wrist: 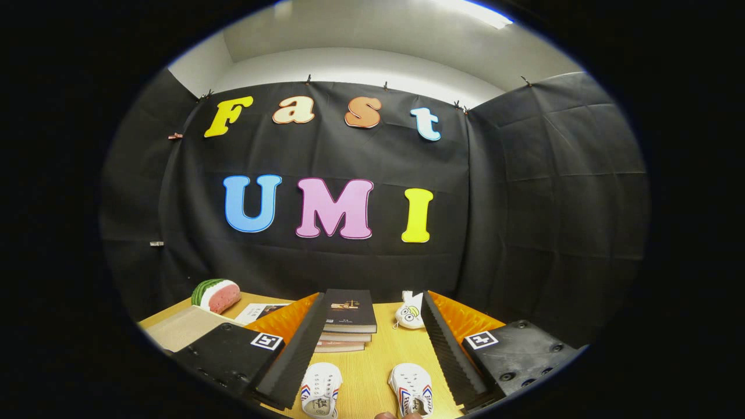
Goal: Open the storage box then place both shoes into the box .Put the left shoe in first, then the right shoe, with the right side of both shoes facing outward in a uniform manner.
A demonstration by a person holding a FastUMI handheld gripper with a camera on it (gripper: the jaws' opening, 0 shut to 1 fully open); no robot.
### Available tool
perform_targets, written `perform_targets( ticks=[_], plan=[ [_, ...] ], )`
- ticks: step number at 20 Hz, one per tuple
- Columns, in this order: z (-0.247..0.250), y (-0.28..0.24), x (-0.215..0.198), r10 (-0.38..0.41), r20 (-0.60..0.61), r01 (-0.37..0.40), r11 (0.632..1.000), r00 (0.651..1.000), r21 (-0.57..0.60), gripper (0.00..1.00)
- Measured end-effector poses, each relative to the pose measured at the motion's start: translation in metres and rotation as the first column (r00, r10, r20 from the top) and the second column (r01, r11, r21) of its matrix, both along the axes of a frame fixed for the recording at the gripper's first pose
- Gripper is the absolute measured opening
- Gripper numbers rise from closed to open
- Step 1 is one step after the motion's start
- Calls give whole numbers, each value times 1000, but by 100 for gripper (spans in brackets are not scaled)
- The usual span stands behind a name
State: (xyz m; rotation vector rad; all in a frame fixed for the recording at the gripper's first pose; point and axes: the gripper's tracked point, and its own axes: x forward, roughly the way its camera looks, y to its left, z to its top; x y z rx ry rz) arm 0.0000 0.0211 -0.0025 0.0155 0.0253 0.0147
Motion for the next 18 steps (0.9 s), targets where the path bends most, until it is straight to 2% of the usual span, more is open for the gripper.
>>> perform_targets(
  ticks=[9, 12, 13, 15, 18],
  plan=[
    [4, 14, 2, 20, 5, -20, 1000, 1000, 17, 97],
    [-8, 45, 6, 90, -43, -88, 994, 995, 59, 97],
    [-16, 64, 5, 146, -90, -138, 986, 985, 91, 98],
    [-36, 103, 3, 267, -194, -227, 952, 944, 205, 99],
    [-74, 149, -10, 412, -364, -266, 882, 835, 388, 100]
  ],
)
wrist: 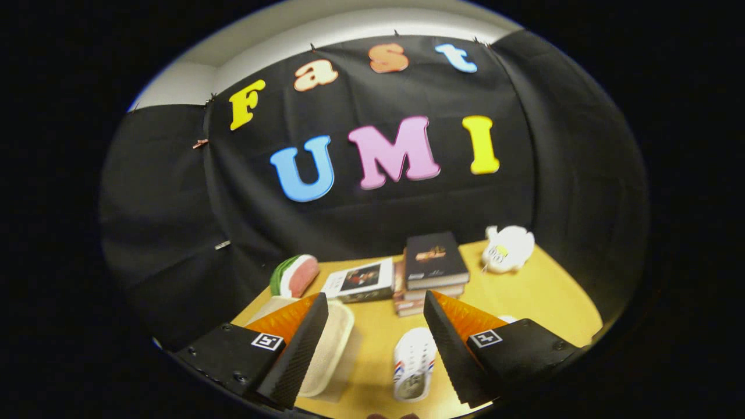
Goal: Open the storage box then place both shoes into the box .Put the left shoe in first, then the right shoe, with the right side of both shoes facing outward in a uniform manner.
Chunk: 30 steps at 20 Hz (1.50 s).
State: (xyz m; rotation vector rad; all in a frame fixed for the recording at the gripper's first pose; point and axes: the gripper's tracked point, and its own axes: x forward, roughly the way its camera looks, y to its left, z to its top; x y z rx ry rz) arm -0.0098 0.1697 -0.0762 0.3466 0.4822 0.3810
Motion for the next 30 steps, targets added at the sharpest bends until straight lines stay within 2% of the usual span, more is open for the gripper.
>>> perform_targets(
  ticks=[3, 6, 9, 11, 15, 17, 18, 19, 20, 21, 23, 25, 28, 29, 30],
  plan=[
    [-32, 31, -16, 99, -217, -70, 988, 971, 135, 99],
    [-70, 48, -33, 182, -363, -106, 970, 914, 221, 98],
    [-102, 64, -47, 285, -469, -139, 937, 836, 320, 98],
    [-117, 76, -56, 358, -522, -143, 902, 774, 407, 98],
    [-133, 96, -69, 478, -584, -91, 818, 656, 568, 97],
    [-143, 100, -76, 509, -616, -64, 799, 601, 597, 96],
    [-142, 101, -74, 518, -620, -40, 785, 589, 618, 92],
    [-141, 104, -76, 532, -629, -20, 773, 567, 634, 75],
    [-139, 104, -76, 546, -634, -3, 759, 548, 651, 72],
    [-137, 106, -75, 553, -644, 19, 751, 528, 660, 62],
    [-135, 107, -75, 558, -658, 29, 752, 506, 659, 42],
    [-134, 106, -77, 565, -659, -5, 761, 496, 649, 23],
    [-133, 110, -75, 557, -683, -32, 785, 472, 619, 21],
    [-130, 108, -75, 556, -683, -60, 794, 474, 605, 11],
    [-129, 109, -75, 553, -680, -97, 805, 481, 585, 7]
  ],
)
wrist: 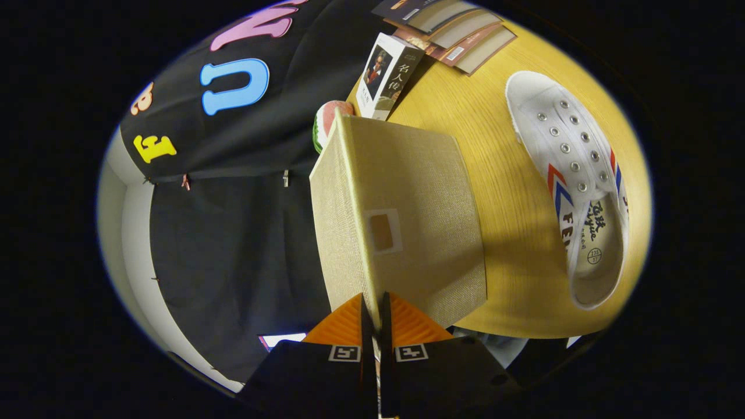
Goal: Open the storage box then place both shoes into the box .Put the left shoe in first, then the right shoe, with the right side of both shoes facing outward in a uniform manner.
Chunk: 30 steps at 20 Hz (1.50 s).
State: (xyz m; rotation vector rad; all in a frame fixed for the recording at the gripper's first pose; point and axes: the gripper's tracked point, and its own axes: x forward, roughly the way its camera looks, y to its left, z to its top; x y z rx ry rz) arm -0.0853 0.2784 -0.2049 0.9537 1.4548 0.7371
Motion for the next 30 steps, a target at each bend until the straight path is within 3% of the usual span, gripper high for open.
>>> perform_targets(
  ticks=[3, 11, 20, 26, 30],
  plan=[
    [10, -3, 7, 28, 85, -24, 999, 996, -47, 5],
    [89, 23, 14, -14, 168, 15, 1000, 986, -6, 5],
    [193, 151, 6, 30, 300, -73, 988, 953, 134, 5],
    [186, 251, -10, 109, 325, -153, 982, 939, 113, 5],
    [164, 294, -16, 130, 323, -162, 984, 937, 73, 5]
  ],
)
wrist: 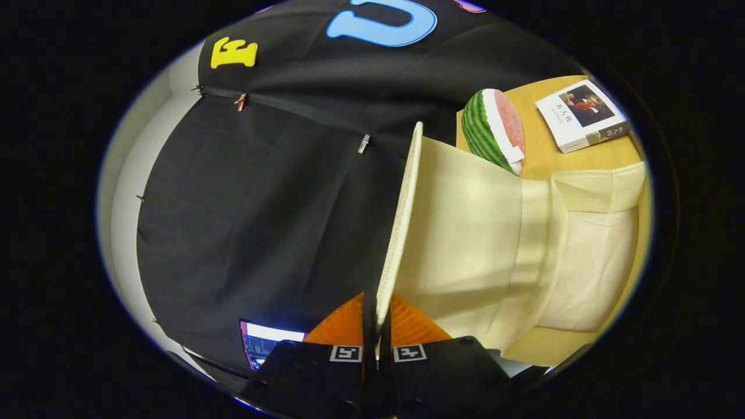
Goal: Open the storage box then place both shoes into the box .Put the left shoe in first, then the right shoe, with the right side of both shoes facing outward in a uniform manner.
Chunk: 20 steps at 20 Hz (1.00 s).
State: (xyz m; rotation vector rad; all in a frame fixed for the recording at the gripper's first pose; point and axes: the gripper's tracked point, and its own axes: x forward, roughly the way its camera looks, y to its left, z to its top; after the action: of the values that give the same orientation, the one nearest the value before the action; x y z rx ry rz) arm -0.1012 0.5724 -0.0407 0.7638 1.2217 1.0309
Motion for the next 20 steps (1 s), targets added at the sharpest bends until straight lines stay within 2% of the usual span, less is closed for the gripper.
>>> perform_targets(
  ticks=[6, 8, 11, 13, 16, 20],
  plan=[
    [-11, 26, -3, -12, 5, 12, 1000, 1000, -20, 5],
    [-13, 18, 12, -48, 49, 50, 998, 998, -42, 13],
    [-10, -6, 37, -100, 145, 112, 991, 984, -78, 99],
    [-3, -33, 51, -127, 204, 149, 984, 971, -96, 97],
    [-3, -94, 81, -165, 338, 229, 961, 927, -158, 97],
    [-15, -203, 112, -176, 480, 349, 887, 860, -301, 98]
  ],
)
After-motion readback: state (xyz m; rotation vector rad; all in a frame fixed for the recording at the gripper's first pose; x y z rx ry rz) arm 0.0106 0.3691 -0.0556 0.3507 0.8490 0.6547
